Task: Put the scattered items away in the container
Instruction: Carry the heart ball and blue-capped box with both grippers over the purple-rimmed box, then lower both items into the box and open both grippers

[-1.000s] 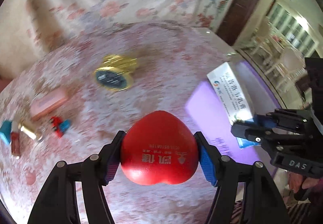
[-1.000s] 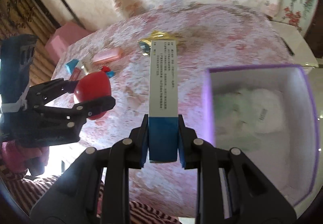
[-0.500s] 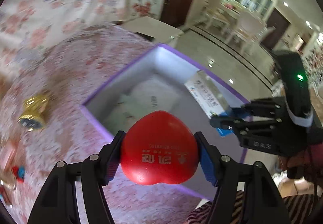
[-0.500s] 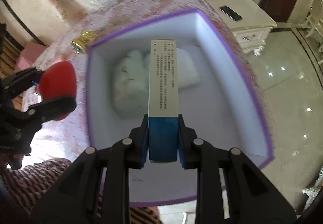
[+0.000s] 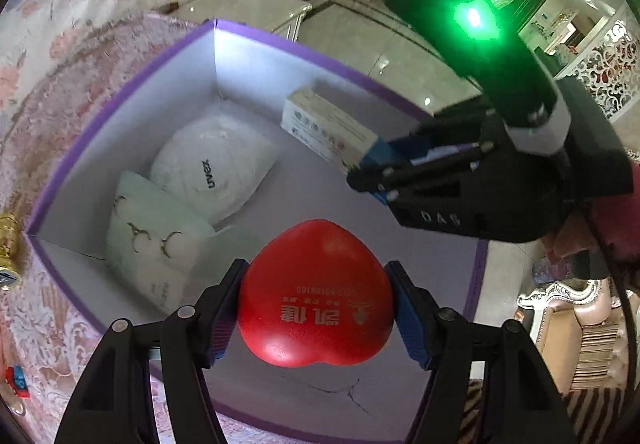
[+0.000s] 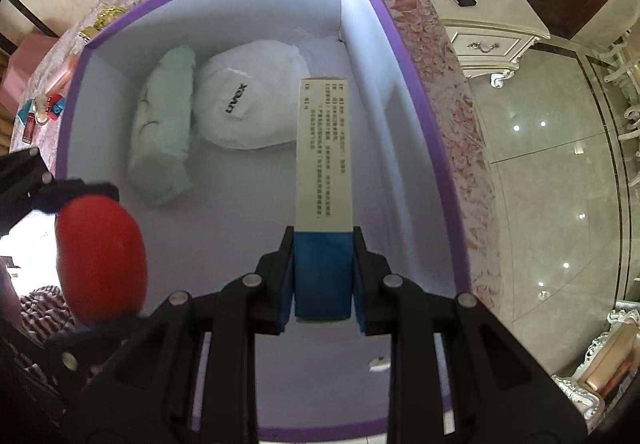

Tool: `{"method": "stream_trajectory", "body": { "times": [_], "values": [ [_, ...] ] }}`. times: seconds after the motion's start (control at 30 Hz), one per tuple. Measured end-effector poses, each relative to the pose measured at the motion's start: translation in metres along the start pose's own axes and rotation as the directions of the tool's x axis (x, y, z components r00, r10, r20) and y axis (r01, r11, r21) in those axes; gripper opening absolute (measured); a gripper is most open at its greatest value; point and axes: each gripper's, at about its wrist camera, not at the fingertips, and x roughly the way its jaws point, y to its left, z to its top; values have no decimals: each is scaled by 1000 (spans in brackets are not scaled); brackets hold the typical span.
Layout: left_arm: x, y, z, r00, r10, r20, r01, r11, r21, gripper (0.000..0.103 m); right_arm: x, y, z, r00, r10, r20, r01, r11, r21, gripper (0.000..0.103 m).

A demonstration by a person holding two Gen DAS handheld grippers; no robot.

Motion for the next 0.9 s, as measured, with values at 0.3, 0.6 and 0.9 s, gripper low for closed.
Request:
{"method": "stream_trajectory", "body": {
  "times": [0.3, 0.6, 0.9],
  "values": [
    [34, 2, 10, 999, 5, -37, -8, 998, -69, 68, 20, 8, 22, 1000, -6, 8, 6, 999, -33, 27],
    [47, 17, 4, 1000, 12, -21, -16, 978, -208, 69, 39, 16, 48, 998, -52, 40, 52, 999, -15, 27],
    [56, 26, 2, 998, 4, -66, -26, 939, -343, 70, 56, 22, 70, 994, -101, 36, 103, 993, -60, 27]
  ]
}}
